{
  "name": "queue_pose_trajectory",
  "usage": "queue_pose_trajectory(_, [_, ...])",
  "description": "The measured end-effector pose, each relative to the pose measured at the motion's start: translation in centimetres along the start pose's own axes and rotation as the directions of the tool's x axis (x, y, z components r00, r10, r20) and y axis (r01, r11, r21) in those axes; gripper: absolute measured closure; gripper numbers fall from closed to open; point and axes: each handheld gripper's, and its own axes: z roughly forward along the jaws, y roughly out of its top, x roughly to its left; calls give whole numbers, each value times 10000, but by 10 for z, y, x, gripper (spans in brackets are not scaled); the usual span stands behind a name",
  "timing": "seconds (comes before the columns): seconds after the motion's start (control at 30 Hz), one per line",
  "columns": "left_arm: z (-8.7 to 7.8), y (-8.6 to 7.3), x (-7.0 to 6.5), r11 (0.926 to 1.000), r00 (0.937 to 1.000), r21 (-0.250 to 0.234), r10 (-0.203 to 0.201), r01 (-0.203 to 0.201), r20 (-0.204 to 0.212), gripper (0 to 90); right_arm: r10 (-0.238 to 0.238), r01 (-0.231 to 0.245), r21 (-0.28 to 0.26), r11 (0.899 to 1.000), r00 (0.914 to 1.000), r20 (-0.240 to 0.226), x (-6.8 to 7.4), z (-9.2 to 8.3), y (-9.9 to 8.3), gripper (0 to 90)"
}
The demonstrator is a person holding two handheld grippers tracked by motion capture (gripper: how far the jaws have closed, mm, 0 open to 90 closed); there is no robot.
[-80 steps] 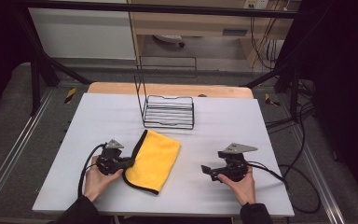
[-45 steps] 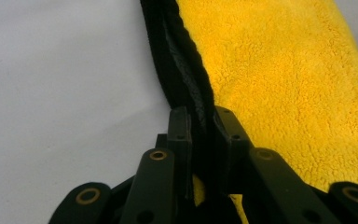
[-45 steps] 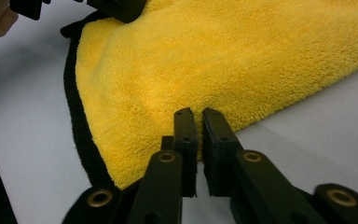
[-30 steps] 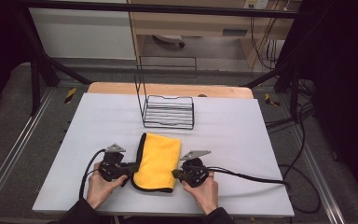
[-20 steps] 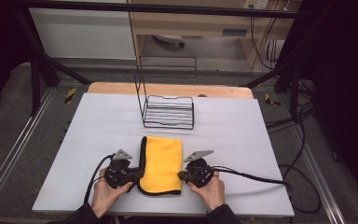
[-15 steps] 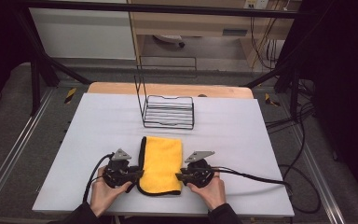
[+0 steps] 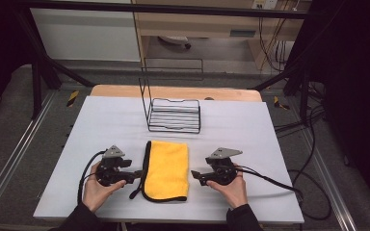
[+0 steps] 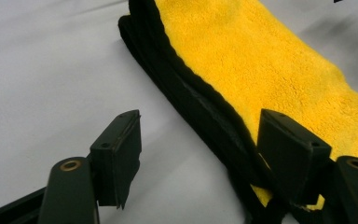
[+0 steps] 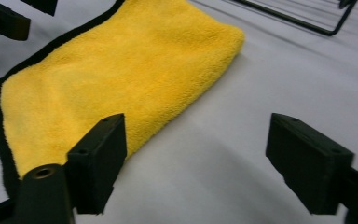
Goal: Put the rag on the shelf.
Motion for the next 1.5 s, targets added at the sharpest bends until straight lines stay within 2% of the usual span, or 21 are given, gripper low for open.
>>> queue_pose_trajectory(0.27, [2, 9, 1, 9993, 9992, -8, 367, -367, 159, 162, 275, -270, -199, 9994, 9993, 269, -17, -8, -5, 62])
queue_pose_trajectory(0.63, [0, 25, 6, 9987, 9986, 13, 516, -516, 109, 62, 392, -385, -233, 9990, 9987, 314, -23, -18, -10, 26])
queue_pose_trajectory(0.87, [3, 42, 12, 9990, 9989, -4, 447, -447, -168, 44, 531, -519, -264, 9983, 9975, 470, -28, -23, -16, 17])
queue_pose_trajectory(1.17, [16, 58, 12, 9980, 9954, 114, 623, -616, -723, 57, 523, -506, -330, 9982, 9971, 553, -29, -26, -16, 15])
queue_pose_trajectory(1.5, [39, 71, 24, 9999, 9954, -123, -22, 10, -959, 138, 493, -481, -211, 9986, 9971, 573, -28, -24, -17, 15])
